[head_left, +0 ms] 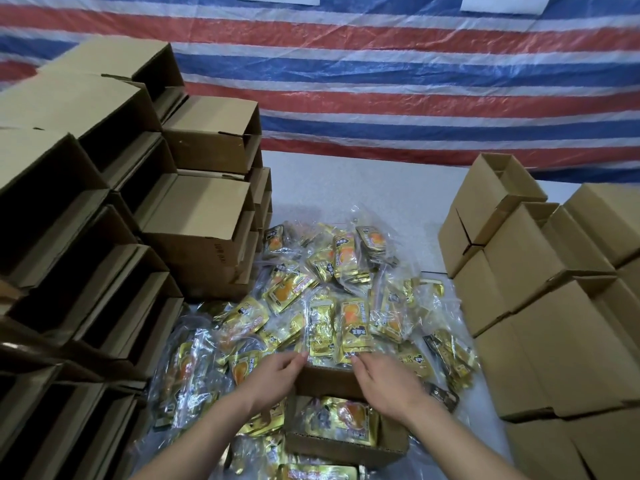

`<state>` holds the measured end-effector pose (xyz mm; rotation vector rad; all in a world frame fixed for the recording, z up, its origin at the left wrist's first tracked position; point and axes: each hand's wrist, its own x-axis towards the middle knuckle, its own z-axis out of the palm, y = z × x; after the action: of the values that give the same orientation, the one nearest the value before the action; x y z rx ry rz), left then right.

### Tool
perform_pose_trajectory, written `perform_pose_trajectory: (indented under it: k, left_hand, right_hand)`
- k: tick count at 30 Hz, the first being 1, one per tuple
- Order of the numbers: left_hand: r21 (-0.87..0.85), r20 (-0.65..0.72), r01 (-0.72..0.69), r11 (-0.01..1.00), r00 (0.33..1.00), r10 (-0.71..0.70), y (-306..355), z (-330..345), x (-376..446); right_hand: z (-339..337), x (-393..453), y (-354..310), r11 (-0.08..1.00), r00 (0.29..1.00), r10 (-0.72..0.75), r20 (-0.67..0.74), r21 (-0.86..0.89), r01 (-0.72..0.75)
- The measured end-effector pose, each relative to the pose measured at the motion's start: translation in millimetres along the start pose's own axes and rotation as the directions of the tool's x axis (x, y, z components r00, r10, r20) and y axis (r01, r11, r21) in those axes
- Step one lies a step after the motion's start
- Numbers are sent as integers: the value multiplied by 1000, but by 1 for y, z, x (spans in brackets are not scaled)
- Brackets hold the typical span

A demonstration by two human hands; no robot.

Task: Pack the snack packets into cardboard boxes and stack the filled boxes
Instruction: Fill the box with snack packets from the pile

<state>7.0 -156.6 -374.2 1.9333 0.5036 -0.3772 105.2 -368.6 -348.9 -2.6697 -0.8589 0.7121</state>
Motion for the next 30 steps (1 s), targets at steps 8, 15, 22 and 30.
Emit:
perform_pose_trajectory:
  k: [8,15,22,30]
  left_hand:
    - [18,-154,122,992,981,-117,30,-13,81]
    - [235,-190,381,894,920,-342,46,16,155]
    - [323,-222,435,840,898,-380,49,29,181]
    - [-20,-108,290,957,951,-290,54,14,161]
  right_hand:
    - [-25,8,12,998,996,36,-79,48,-32]
    - [-36,2,23,951,983,147,-114,288,-109]
    - [-40,-4,33,927,969,195,-151,351,-132]
    - [-44,12,24,921,978,177,-114,369,-124]
